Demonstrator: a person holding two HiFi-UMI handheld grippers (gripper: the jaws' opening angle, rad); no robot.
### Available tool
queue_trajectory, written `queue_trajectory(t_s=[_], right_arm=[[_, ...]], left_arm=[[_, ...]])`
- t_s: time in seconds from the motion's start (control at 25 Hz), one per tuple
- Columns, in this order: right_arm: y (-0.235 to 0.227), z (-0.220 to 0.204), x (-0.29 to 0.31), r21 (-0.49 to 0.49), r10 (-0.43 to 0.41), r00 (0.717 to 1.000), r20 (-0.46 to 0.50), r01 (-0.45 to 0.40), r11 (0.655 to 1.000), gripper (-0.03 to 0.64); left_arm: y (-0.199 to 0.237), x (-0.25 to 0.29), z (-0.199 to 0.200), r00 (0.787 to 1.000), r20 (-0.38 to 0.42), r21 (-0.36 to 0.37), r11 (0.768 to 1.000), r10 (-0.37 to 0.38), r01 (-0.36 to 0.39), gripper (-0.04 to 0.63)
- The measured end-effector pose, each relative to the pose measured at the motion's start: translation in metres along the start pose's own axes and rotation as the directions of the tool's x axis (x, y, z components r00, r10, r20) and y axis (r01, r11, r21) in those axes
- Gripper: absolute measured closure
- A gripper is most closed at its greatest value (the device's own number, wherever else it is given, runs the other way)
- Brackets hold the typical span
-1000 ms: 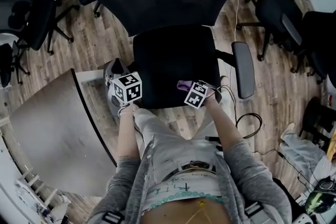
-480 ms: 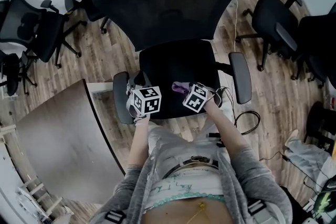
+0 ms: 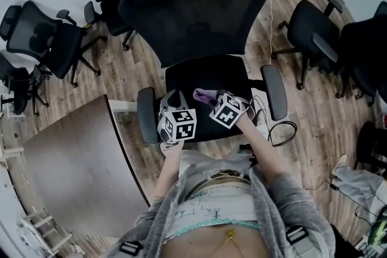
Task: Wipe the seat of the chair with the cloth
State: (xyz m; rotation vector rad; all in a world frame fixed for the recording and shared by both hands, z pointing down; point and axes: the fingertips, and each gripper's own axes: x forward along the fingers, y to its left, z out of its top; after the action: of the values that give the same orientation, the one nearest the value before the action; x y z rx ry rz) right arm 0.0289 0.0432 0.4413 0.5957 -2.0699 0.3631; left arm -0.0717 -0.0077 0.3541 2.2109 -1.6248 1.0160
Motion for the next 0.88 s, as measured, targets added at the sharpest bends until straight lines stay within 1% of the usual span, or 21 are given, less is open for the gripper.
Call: queue_trajectory(t_s=[0.08, 0.2, 0.52, 0.68, 0.88], right_arm=[[0.002, 0.010, -0.008, -0.002, -0.011, 1.000, 0.026, 0.011, 1.000, 0.569], [0.006, 0.022, -0.019, 0.001, -0.022, 0.998, 0.066, 0.022, 1.000, 0.569], [0.007, 0.053, -0.053, 0.014, -0.063, 0.986, 0.156, 0.062, 0.998, 0.569], [0.003, 0.068, -0.077, 0.038, -0.084, 0.971, 0.222, 0.077, 0.996, 0.569], [-0.003, 0.085, -0.110, 0.066, -0.111, 0.942, 0.317, 0.095, 0.993, 0.569]], left_arm=[[-0.003, -0.007, 0.002, 1.000, 0.010, 0.004, 1.000, -0.008, 0.008, 0.588], [-0.005, -0.018, 0.006, 1.000, 0.028, 0.033, 0.999, 0.000, 0.000, 0.588], [-0.006, -0.041, 0.032, 0.995, 0.100, 0.065, 0.998, 0.004, -0.010, 0.588], [-0.010, -0.054, 0.051, 0.989, 0.149, 0.068, 0.998, -0.006, -0.004, 0.588], [-0.019, -0.069, 0.076, 0.976, 0.214, 0.066, 0.997, -0.045, 0.032, 0.588]])
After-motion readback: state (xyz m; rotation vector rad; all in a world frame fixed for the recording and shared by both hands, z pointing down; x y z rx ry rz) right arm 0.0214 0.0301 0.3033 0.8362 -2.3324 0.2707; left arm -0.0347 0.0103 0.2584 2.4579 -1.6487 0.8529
